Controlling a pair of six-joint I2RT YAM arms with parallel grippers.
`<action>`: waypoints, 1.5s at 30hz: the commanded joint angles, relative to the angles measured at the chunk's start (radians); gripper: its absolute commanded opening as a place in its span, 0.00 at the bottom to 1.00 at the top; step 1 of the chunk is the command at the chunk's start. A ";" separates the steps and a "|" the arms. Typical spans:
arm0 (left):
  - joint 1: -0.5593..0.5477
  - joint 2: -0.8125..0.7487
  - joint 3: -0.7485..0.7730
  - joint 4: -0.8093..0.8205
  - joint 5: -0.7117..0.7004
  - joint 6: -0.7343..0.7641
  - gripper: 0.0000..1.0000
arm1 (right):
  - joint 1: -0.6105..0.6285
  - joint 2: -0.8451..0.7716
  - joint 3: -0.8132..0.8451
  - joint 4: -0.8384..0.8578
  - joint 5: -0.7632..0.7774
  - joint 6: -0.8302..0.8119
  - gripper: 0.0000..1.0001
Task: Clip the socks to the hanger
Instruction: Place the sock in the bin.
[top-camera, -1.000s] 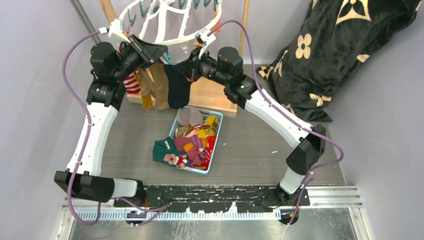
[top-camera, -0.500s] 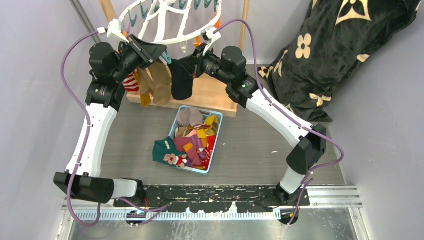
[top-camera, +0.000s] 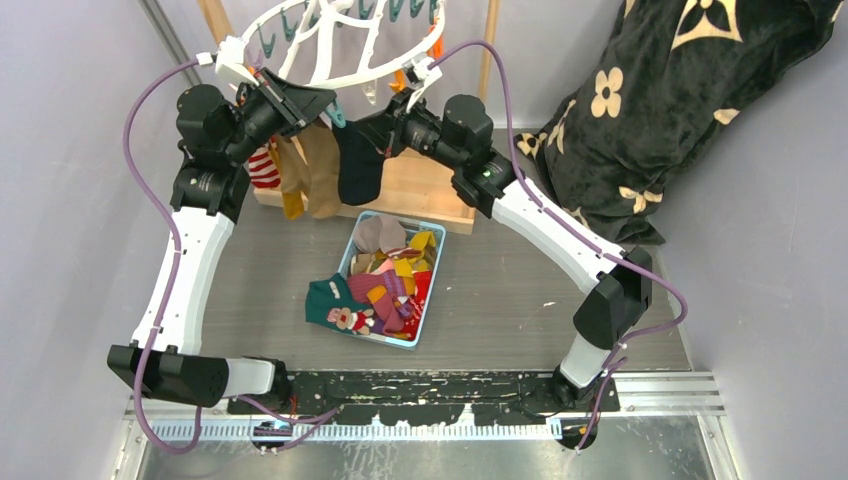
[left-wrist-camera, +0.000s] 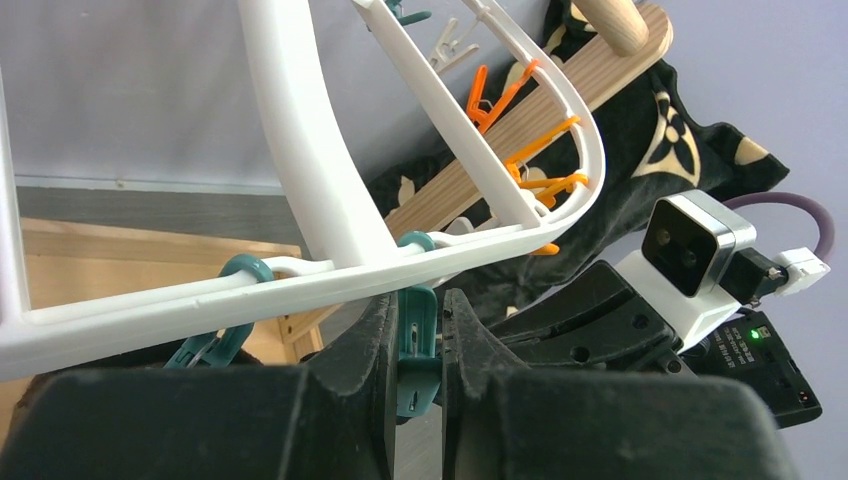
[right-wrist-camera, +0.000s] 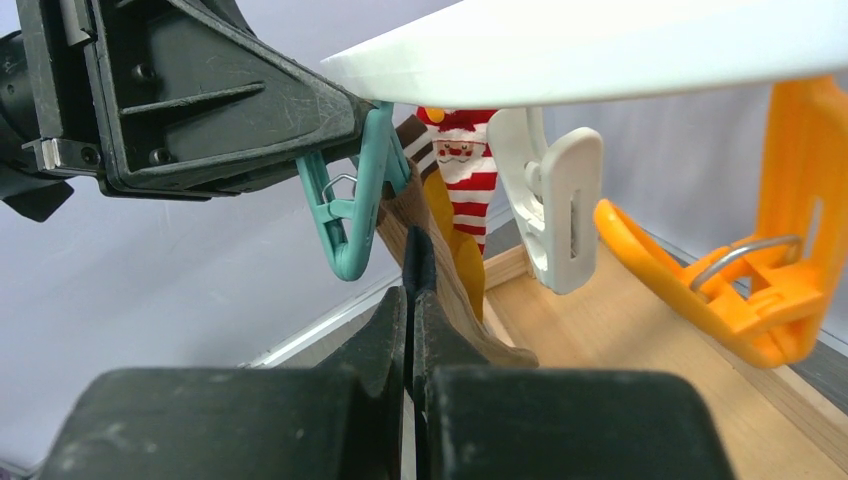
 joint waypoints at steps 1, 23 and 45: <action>0.001 -0.017 0.027 0.081 0.068 -0.003 0.00 | -0.007 -0.052 0.035 0.062 -0.035 0.015 0.01; 0.002 -0.002 0.026 0.088 0.122 0.011 0.00 | -0.035 -0.017 0.082 0.098 -0.064 0.077 0.01; 0.002 -0.007 0.024 0.137 0.222 0.006 0.00 | -0.034 -0.075 0.015 -0.019 -0.113 0.030 0.01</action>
